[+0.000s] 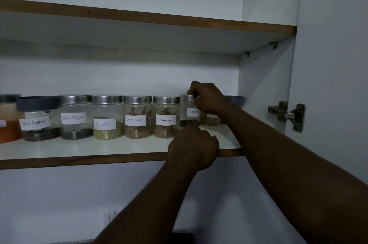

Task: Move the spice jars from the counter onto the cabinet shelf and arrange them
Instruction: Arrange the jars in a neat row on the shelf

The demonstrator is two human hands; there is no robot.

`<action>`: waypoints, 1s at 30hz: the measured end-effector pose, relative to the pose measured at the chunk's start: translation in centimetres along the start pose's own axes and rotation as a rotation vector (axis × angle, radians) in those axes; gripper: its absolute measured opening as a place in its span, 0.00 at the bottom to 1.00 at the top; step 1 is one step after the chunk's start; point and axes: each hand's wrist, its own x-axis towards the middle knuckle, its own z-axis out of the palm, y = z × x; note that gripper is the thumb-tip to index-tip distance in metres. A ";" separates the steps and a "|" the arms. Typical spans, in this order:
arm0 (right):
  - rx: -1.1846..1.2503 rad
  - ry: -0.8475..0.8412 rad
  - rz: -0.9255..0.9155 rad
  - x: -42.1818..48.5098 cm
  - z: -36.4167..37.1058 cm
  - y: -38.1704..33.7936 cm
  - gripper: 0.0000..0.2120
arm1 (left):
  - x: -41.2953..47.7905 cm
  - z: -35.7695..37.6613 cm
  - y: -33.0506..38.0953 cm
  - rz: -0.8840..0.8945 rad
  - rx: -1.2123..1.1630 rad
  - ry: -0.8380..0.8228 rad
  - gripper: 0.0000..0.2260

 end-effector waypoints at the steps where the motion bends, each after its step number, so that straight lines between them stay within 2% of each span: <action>1: -0.007 -0.001 0.004 0.3 0.2 0.1 0.15 | 0.0 0.0 0.1 0.015 0.021 0.008 0.21; 8: -0.047 0.006 0.025 1.2 1.4 0.3 0.18 | 0.1 -1.0 0.2 -0.038 -0.011 -0.099 0.17; 11: -0.064 0.009 0.043 1.5 1.9 0.2 0.19 | 0.2 -1.7 0.1 -0.159 -0.070 -0.164 0.16; 15: -0.050 0.028 0.045 1.5 2.0 0.2 0.19 | 0.1 -1.5 0.2 -0.039 0.005 -0.158 0.16; 20: 0.028 0.048 0.051 0.9 1.9 0.5 0.23 | 0.5 -1.4 -0.4 -0.042 -0.029 -0.148 0.15; 23: 0.140 0.202 0.061 -0.2 1.5 -0.1 0.22 | 0.2 -1.8 -0.8 -0.115 -0.161 -0.116 0.16; 25: 0.233 0.286 0.051 -0.9 1.3 -1.1 0.15 | -0.4 -2.2 -1.5 -0.246 -0.331 -0.123 0.17; 28: 0.393 0.247 -0.002 -2.3 1.2 -3.1 0.06 | -2.8 -2.3 -3.0 -0.408 -0.591 -0.070 0.15; 30: 0.423 0.169 -0.080 -3.2 1.3 -4.4 0.10 | -5.0 -2.2 -4.1 -0.403 -0.642 -0.009 0.17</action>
